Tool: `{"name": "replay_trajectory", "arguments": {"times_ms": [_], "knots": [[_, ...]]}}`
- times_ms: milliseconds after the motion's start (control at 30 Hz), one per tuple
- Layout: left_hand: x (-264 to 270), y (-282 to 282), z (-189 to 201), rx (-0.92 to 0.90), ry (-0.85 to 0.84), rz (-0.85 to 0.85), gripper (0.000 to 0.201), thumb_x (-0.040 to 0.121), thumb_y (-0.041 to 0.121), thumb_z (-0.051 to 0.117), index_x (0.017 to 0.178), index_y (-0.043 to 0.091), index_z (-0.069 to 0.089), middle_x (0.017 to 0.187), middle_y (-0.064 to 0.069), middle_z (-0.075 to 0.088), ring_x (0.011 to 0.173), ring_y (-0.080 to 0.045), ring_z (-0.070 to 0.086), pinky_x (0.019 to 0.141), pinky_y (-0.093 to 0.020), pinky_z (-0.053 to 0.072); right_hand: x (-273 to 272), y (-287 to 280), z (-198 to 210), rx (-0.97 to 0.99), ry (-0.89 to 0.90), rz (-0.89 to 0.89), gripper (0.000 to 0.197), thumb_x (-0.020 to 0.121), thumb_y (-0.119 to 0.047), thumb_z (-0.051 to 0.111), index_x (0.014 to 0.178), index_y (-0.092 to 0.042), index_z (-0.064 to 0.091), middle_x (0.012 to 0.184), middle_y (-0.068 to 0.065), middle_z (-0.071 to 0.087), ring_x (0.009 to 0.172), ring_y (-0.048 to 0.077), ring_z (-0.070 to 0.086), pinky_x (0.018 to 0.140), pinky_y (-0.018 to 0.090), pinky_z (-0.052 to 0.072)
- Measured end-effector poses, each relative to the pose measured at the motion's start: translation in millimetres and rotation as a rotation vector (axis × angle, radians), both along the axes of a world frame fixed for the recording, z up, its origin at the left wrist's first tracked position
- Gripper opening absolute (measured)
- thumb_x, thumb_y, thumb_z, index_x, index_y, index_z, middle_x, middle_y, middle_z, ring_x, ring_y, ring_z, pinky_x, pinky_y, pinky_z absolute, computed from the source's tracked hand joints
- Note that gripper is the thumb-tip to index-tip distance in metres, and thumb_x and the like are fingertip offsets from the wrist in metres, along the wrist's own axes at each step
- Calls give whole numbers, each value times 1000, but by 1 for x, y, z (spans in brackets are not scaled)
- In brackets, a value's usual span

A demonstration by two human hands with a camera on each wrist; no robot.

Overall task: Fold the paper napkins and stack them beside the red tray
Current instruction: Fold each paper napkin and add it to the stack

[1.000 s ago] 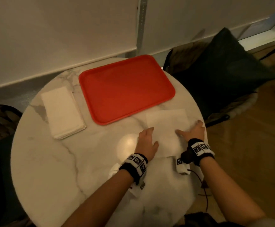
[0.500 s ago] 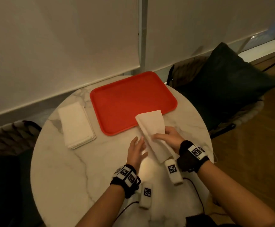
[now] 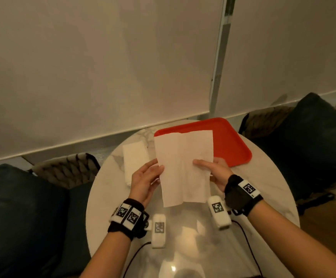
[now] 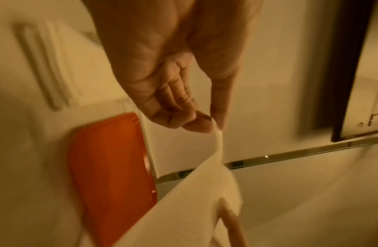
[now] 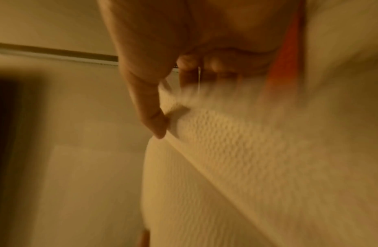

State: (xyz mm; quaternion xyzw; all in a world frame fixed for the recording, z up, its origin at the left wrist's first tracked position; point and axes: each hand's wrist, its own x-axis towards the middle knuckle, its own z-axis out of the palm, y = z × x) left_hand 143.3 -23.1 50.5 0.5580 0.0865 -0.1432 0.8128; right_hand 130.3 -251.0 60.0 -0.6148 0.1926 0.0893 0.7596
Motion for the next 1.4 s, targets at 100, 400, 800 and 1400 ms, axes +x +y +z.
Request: {"name": "replay_trajectory", "arguments": {"times_ms": [100, 400, 800, 1400], "knots": [[-1, 15, 2, 7, 18, 68, 22, 87, -1, 63, 107, 5, 65, 103, -11, 72, 91, -19, 69, 76, -28, 58, 8, 4, 1, -85, 22, 26, 32, 73, -17, 80, 102, -10, 67, 105, 8, 72, 94, 23, 70, 79, 35, 56], [-15, 19, -8, 175, -15, 129, 21, 88, 2, 62, 109, 0, 67, 110, -17, 70, 97, -26, 68, 81, -37, 57, 21, 37, 2, -390, -128, 110, 38, 75, -11, 78, 111, -8, 64, 108, 7, 68, 92, 21, 65, 70, 28, 54], [-18, 13, -20, 154, -34, 196, 38, 85, 14, 71, 121, 8, 58, 92, -11, 67, 92, -26, 66, 96, -47, 50, -1, 90, 2, -251, -269, 508, 63, 66, 0, 83, 122, -15, 59, 118, 5, 63, 101, 22, 67, 88, 32, 56], [54, 70, -57, 167, 59, 255, 33, 90, 17, 66, 120, 5, 60, 110, -11, 70, 94, -18, 69, 76, -27, 57, 97, 127, -60, -252, -166, 315, 22, 75, -2, 77, 96, -10, 75, 52, 0, 57, 47, 10, 49, 55, 23, 43]]}}
